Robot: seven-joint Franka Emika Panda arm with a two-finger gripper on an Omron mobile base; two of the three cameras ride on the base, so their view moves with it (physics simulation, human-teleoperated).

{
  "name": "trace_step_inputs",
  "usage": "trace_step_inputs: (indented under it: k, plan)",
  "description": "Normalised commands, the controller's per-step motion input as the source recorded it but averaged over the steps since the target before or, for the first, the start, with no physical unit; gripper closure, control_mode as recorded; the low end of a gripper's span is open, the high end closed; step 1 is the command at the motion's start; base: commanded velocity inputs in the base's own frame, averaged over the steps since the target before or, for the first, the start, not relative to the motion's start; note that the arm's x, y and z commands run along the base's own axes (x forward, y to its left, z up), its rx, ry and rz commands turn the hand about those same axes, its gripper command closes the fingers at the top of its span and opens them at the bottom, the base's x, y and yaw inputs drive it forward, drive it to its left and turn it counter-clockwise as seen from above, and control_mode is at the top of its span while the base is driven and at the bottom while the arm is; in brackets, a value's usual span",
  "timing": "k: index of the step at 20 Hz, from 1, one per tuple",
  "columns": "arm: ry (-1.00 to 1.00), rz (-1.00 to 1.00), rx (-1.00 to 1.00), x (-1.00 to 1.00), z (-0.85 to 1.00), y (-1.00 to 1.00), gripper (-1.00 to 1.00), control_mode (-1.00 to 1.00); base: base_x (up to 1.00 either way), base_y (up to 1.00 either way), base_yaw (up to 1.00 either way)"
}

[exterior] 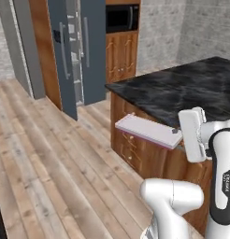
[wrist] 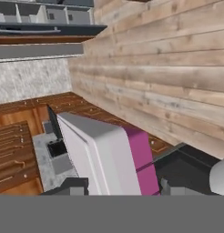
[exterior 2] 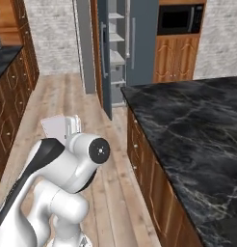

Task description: The ice cube tray has been filled with water. Take the tray and place it in the freezer to make ice. Close the freezer door after placing the tray.

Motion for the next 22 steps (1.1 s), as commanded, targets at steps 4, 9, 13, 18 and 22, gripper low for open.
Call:
trace_step_inputs:
  k: [4, 9, 13, 18, 22]
  plan:
    - [0.00, 0.00, 0.00, 0.00, 0.00, 0.00, 1.00, 1.00, 0.87, 0.16, -0.17]
    - [0.00, 0.00, 0.00, 0.00, 0.00, 0.00, 1.00, 1.00, 0.89, 0.25, -0.17]
    - [0.00, 0.00, 0.00, 0.00, 0.00, 0.00, 1.00, 1.00, 0.82, 0.40, -0.15]
    - [0.00, 0.00, 0.00, 0.00, 0.00, 0.00, 1.00, 1.00, 0.78, 0.45, -0.14]
    - [0.00, 0.00, 0.00, 0.00, 0.00, 0.00, 1.00, 1.00, 0.69, 0.46, -0.14]
